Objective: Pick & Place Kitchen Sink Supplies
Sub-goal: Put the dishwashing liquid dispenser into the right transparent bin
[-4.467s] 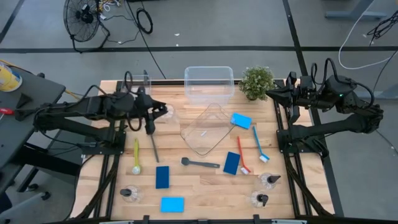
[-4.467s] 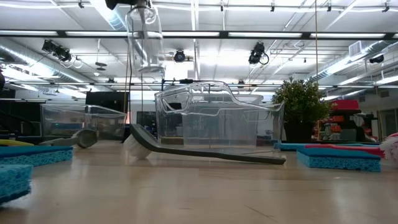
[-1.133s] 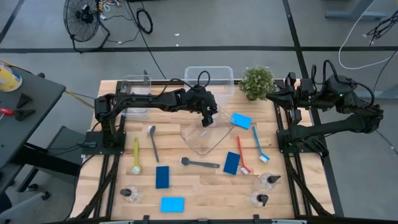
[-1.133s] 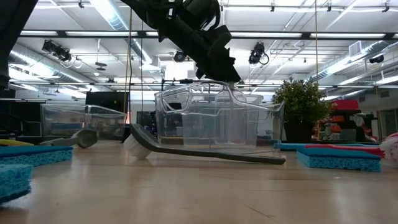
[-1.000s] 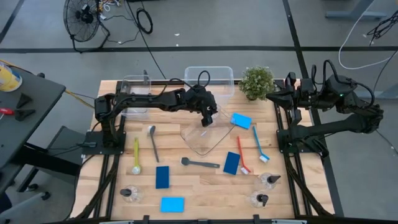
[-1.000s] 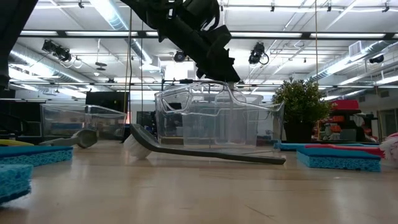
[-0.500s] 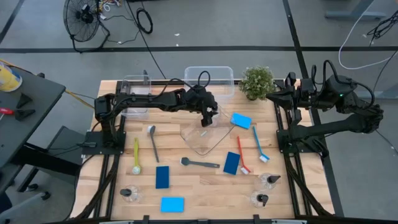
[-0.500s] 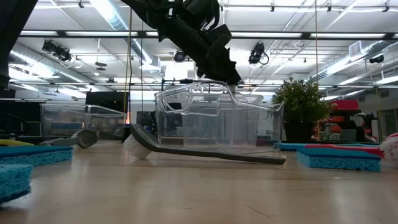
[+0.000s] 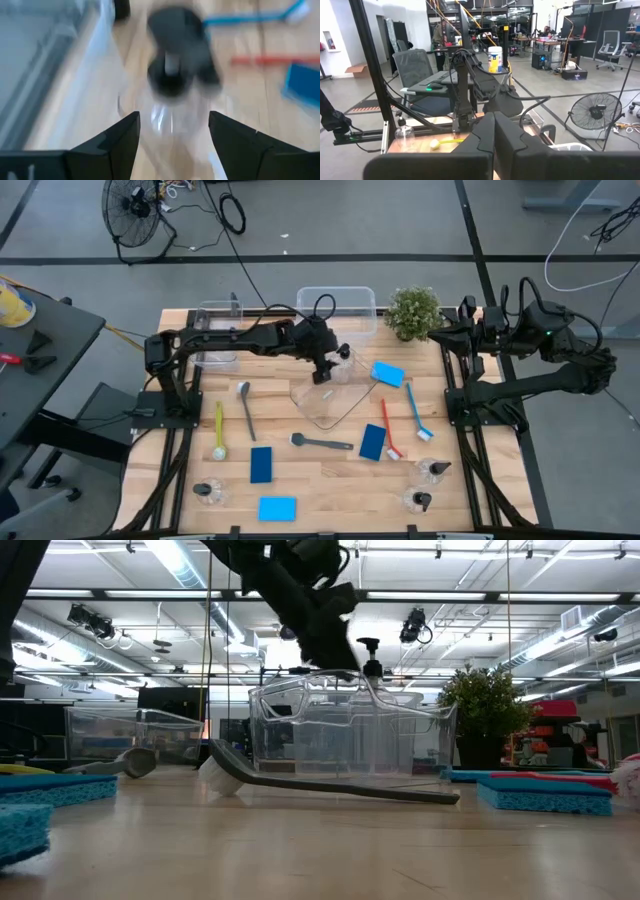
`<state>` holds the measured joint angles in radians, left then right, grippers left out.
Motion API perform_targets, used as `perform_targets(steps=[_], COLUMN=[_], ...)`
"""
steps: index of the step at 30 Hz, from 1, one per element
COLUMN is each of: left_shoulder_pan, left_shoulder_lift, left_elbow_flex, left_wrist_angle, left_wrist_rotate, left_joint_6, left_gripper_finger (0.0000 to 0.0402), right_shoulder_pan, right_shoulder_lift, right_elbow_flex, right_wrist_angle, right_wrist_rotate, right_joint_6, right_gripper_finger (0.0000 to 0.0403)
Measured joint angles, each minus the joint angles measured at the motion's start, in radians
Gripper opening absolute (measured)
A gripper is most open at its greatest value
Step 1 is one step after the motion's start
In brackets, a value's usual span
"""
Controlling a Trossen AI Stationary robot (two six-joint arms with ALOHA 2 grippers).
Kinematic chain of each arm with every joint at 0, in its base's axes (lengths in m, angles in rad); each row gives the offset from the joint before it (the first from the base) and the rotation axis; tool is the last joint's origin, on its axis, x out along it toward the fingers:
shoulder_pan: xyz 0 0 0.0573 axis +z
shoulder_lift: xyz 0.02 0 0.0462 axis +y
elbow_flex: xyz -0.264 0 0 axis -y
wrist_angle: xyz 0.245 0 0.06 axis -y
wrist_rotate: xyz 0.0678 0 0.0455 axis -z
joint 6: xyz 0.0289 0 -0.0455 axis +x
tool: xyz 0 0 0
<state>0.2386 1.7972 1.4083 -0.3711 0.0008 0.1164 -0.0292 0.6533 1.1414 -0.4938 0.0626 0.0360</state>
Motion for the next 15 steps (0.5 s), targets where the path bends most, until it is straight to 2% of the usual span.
perform_targets(steps=[9,15], left_shoulder_pan=[-0.008,-0.063], left_shoulder_lift=[-0.128,-0.248], left_elbow_flex=[0.001,0.001], left_wrist_angle=[-0.196,-0.305], left_wrist_rotate=[0.005,0.004], left_joint_6=[-0.001,-0.027], left_gripper_finger=[0.0243,0.0243], right_shoulder_pan=[0.000,0.000], right_shoulder_lift=[0.000,0.000], right_elbow_flex=[0.000,0.000], right_wrist_angle=[0.000,0.000], right_wrist_rotate=[-0.008,-0.027], right_joint_6=[0.005,0.008], right_gripper_finger=[0.0006,0.0006])
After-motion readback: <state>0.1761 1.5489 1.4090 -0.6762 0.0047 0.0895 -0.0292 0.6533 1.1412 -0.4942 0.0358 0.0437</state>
